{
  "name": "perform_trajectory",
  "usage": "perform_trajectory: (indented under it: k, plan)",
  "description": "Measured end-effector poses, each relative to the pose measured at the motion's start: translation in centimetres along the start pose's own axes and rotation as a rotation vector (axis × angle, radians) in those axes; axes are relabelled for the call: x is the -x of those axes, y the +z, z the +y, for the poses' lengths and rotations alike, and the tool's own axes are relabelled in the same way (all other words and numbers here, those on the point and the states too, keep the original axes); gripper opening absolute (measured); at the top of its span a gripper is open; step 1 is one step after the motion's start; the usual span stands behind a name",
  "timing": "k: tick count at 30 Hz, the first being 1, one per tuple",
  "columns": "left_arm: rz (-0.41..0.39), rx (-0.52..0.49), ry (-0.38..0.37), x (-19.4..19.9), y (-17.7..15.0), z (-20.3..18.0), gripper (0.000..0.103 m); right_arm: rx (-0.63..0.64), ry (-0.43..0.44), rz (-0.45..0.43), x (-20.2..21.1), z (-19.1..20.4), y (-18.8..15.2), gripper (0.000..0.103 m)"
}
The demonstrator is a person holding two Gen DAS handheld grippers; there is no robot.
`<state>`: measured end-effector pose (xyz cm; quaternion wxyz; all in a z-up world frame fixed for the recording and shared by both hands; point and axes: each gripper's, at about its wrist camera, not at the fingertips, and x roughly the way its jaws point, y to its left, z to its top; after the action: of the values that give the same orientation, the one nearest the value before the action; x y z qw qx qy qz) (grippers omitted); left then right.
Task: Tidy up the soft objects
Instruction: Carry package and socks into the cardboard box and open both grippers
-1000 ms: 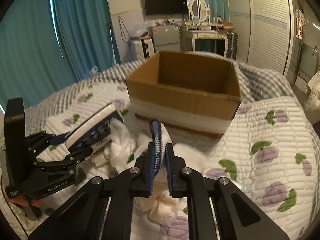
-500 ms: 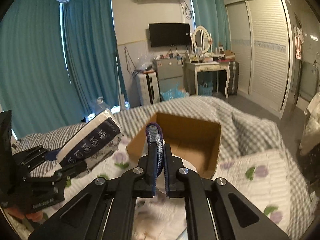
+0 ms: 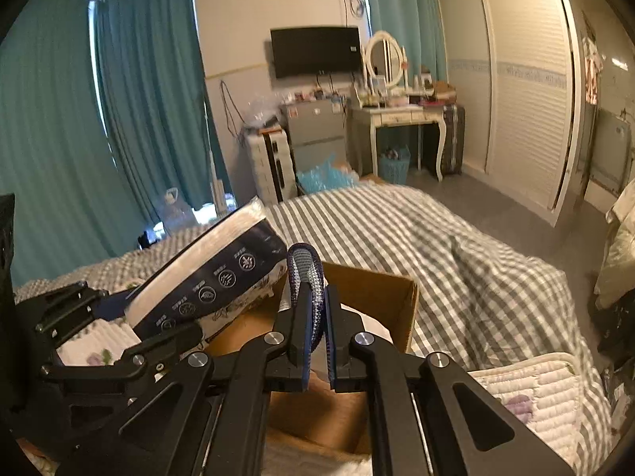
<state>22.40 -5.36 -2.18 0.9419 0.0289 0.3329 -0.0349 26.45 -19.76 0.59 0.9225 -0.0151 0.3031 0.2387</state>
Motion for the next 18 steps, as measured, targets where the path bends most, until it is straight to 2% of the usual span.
perform_trajectory:
  k: [3, 4, 6, 7, 8, 9, 10, 11, 15, 18]
  plan:
    - [0.029, -0.006, 0.006, -1.9, -0.4, 0.0, 0.05, -0.033, 0.022, 0.022, -2.1, -1.6, -0.3, 0.006]
    - [0.035, -0.013, 0.018, -2.4, -0.6, 0.0, 0.054, -0.043, 0.035, 0.023, -2.5, -2.0, -0.3, 0.006]
    - [0.036, -0.016, 0.03, -2.8, -1.0, -0.1, 0.057, -0.071, 0.057, 0.026, -3.0, -2.7, -0.4, 0.008]
    - [0.045, -0.003, 0.052, -3.0, -1.1, -0.1, 0.065, -0.088, 0.073, 0.022, -3.0, -3.1, -0.4, 0.014]
    - [0.043, 0.008, 0.069, -3.0, -1.1, -0.1, 0.073, -0.102, 0.08, 0.014, -2.8, -3.3, -0.3, 0.025]
    - [0.038, 0.02, 0.085, -2.8, -1.0, -0.1, 0.076, -0.109, 0.079, 0.009, -2.6, -3.4, -0.2, 0.032]
    - [0.032, 0.031, 0.1, -2.5, -1.0, 0.0, 0.077, -0.113, 0.069, -0.003, -2.1, -3.4, -0.1, 0.045]
    - [0.032, 0.04, 0.11, -2.1, -0.9, 0.0, 0.077, -0.112, 0.056, -0.017, -1.6, -3.4, -0.1, 0.05]
    - [0.014, 0.045, 0.142, 0.8, -0.1, 0.1, 0.077, -0.089, 0.016, -0.05, 2.0, -2.8, 0.7, 0.051]
    - [-0.035, 0.024, 0.17, 4.9, 0.5, 0.0, 0.077, -0.064, -0.004, -0.069, 5.9, -2.1, 1.4, 0.058]
